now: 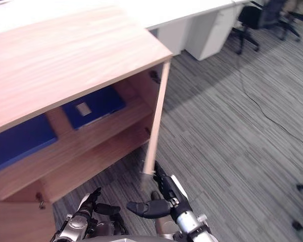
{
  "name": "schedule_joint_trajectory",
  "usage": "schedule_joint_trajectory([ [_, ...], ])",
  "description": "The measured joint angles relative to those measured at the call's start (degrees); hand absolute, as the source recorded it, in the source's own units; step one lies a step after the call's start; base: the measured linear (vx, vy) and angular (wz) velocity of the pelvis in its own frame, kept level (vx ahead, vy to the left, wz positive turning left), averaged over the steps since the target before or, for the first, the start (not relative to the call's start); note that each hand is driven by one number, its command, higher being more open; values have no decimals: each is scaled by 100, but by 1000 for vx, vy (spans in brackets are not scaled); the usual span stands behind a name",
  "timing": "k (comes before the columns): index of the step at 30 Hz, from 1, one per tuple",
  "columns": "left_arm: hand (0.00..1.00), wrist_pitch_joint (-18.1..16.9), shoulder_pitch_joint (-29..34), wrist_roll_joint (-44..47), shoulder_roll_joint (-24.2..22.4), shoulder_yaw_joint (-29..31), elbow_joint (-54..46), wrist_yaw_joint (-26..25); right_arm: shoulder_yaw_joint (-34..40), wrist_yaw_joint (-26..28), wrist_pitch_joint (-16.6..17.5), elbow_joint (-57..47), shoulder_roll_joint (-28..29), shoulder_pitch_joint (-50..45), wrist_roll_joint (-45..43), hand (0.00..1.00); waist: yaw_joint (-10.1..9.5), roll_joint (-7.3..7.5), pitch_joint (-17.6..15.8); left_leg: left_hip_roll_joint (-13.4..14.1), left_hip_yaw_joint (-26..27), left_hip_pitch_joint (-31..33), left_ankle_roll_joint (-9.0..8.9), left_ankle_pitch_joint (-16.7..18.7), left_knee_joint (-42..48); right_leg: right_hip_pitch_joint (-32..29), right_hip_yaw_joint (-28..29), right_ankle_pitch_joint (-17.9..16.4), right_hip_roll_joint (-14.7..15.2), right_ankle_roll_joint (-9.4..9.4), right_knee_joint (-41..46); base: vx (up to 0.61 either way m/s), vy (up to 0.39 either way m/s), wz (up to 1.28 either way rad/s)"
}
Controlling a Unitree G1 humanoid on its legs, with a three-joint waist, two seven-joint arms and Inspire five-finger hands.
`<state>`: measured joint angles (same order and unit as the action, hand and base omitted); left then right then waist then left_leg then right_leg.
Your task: Walk over to the cabinet, pick up the folder, carry it to the office cabinet, place the folder inside the office cabinet, then close the office cabinet door
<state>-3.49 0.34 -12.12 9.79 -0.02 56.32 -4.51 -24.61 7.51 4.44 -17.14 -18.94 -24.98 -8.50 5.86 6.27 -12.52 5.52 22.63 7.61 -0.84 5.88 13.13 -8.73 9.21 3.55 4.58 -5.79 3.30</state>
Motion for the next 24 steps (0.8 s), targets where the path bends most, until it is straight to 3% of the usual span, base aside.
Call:
schedule_joint_trajectory([
  [5,100,21,-10,98,49,142,-131,-69,483,-411,18,1092,294,1713,653,100,-339,5,8,-395,-915,196,67,-719,-806,14,-996,-47,252,76,-37,-9,-15,97],
  [9,100,26,107,214,63,371,-198,-196,1178,-991,50,2260,553,2759,809,100,-450,-16,3,-527,-1360,159,123,-1081,-1252,92,-1488,-95,331,63,-46,37,9,72],
  [11,100,27,164,291,67,434,-214,-245,1582,-1266,19,3052,527,3293,744,100,-680,-92,-45,-573,-1476,93,151,-1226,-1476,134,-1622,-92,349,39,-48,32,25,32],
  [19,100,-16,572,793,-202,686,-501,-291,2002,-1558,25,3807,368,3303,325,100,-757,-508,-119,-743,-2302,68,143,-1502,-1819,422,-2420,-321,458,13,-66,23,16,53],
  [24,100,-120,1001,1483,-447,1186,-1148,-327,2140,-1522,26,4270,443,2832,598,100,-1029,-635,-110,-848,-3028,81,72,-1553,-1845,805,-3202,-615,466,-35,-67,37,-57,81],
])
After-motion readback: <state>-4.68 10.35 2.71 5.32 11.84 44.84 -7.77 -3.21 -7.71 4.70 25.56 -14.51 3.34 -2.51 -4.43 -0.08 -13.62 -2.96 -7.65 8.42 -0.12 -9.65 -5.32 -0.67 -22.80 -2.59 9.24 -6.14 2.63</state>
